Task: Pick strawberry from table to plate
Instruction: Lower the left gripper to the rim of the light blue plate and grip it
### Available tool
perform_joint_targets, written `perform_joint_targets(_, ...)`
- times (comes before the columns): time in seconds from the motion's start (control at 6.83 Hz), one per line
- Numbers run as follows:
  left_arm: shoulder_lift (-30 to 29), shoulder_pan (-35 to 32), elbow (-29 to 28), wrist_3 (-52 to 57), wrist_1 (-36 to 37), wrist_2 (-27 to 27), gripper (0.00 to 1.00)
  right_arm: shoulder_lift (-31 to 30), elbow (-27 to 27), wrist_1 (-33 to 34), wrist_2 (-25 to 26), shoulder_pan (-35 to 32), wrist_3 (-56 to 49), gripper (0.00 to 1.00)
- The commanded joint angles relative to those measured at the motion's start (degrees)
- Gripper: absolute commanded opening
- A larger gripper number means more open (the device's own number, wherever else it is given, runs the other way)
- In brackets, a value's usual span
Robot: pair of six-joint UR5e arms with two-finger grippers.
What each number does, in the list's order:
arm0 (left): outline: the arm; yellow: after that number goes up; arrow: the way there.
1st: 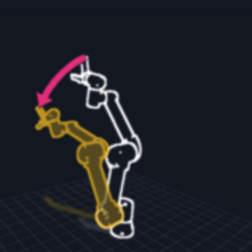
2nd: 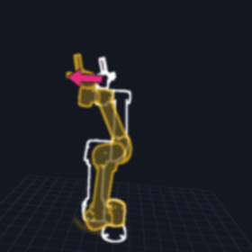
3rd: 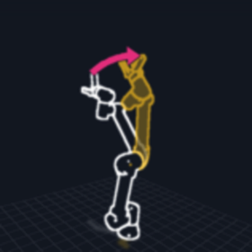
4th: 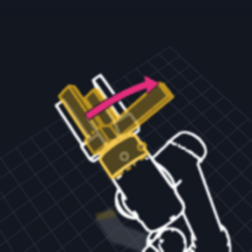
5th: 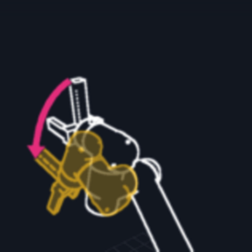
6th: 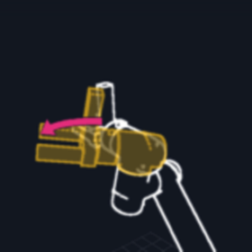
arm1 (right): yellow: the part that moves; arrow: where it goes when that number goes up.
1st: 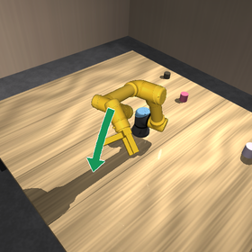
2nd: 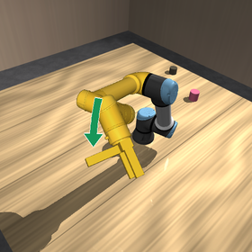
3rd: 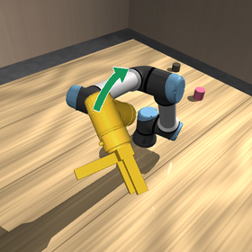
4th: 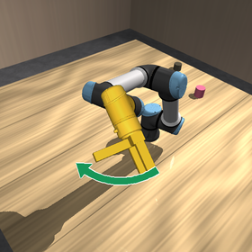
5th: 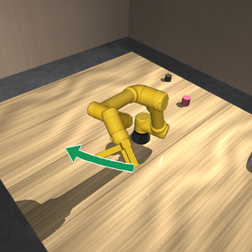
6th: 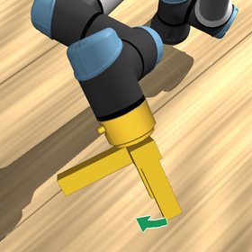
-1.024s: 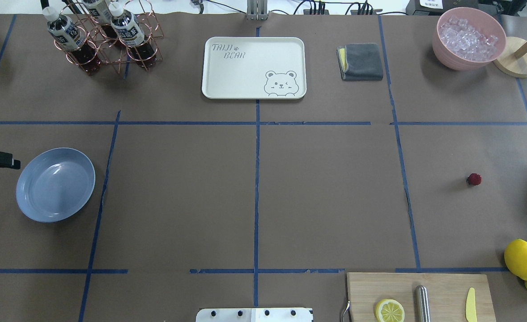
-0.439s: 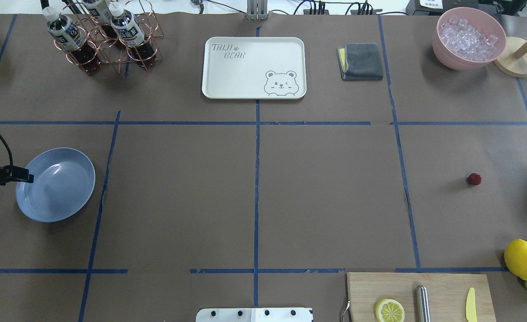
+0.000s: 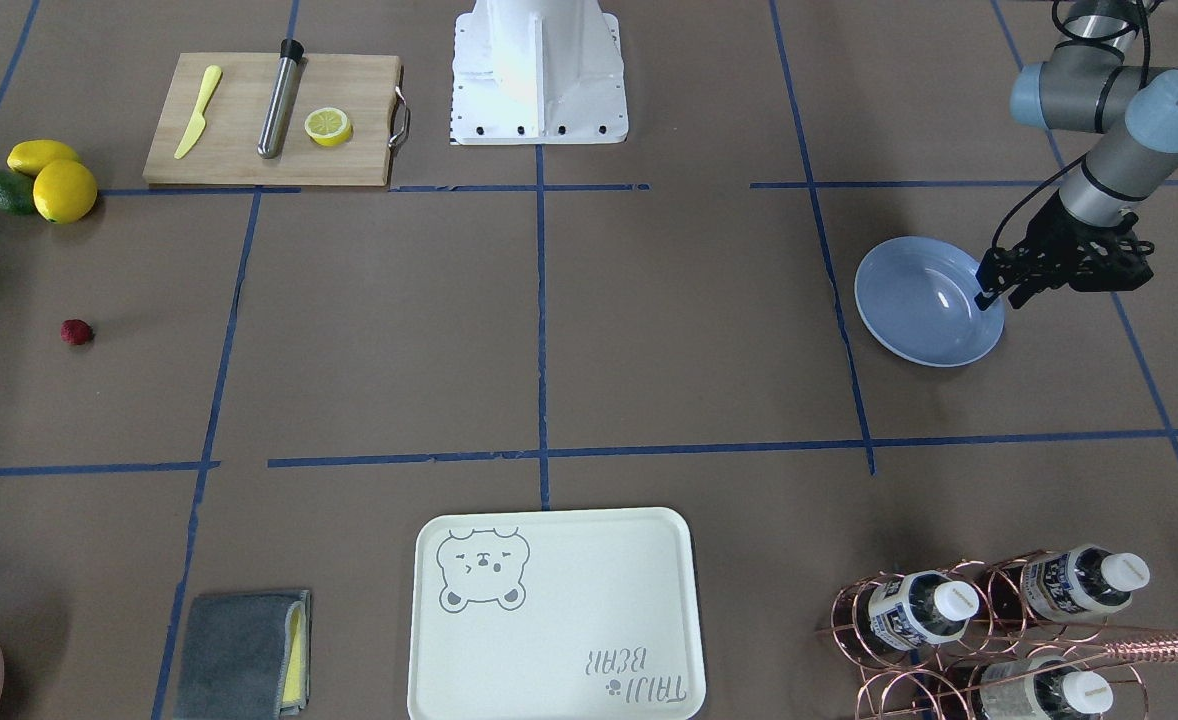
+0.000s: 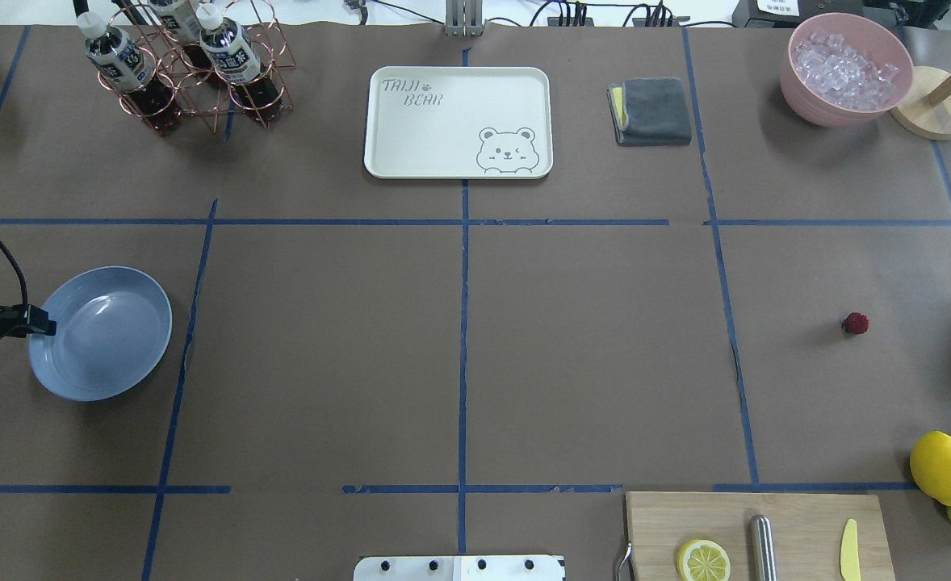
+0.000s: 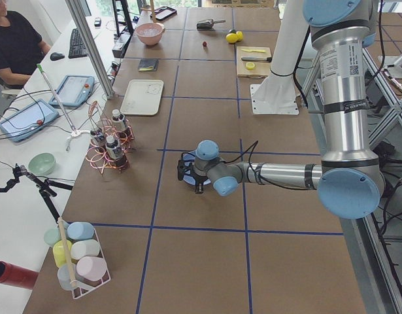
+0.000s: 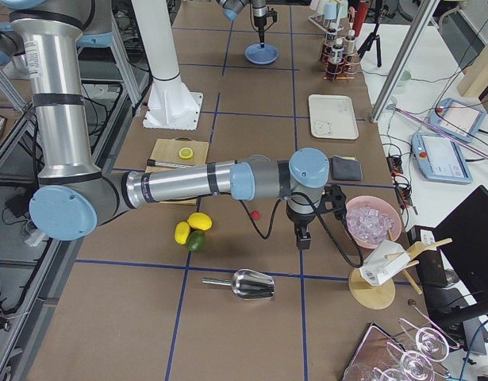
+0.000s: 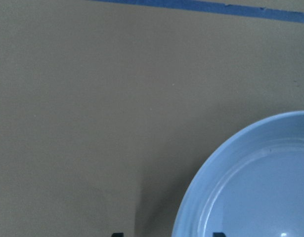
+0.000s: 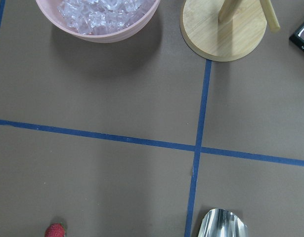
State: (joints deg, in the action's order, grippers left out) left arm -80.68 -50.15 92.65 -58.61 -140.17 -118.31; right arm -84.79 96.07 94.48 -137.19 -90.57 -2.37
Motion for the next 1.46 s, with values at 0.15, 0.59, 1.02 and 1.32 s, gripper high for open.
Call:
perform_joint_targets(0.15, 0.1, 0.1, -0.1, 0.3, 0.1, 0.0, 0.40, 0.1, 0.3, -0.1, 0.1, 0.0, -0.1, 1.00)
perform_joint_targets(0.59, 0.0, 0.2, -0.1, 0.4, 0.1, 0.0, 0.31, 0.1, 0.3, 0.0, 0.1, 0.0, -0.1, 1.00)
perform_joint_targets(1.02, 0.0, 0.5, -0.1, 0.4, 0.0, -0.1, 0.15, 0.1, 0.3, 0.0, 0.1, 0.0, -0.1, 1.00)
perform_joint_targets(1.32, 0.3, 0.2, 0.7, 0.7, -0.6, -0.8, 0.00, 0.1, 0.4, 0.0, -0.1, 0.0, -0.1, 1.00)
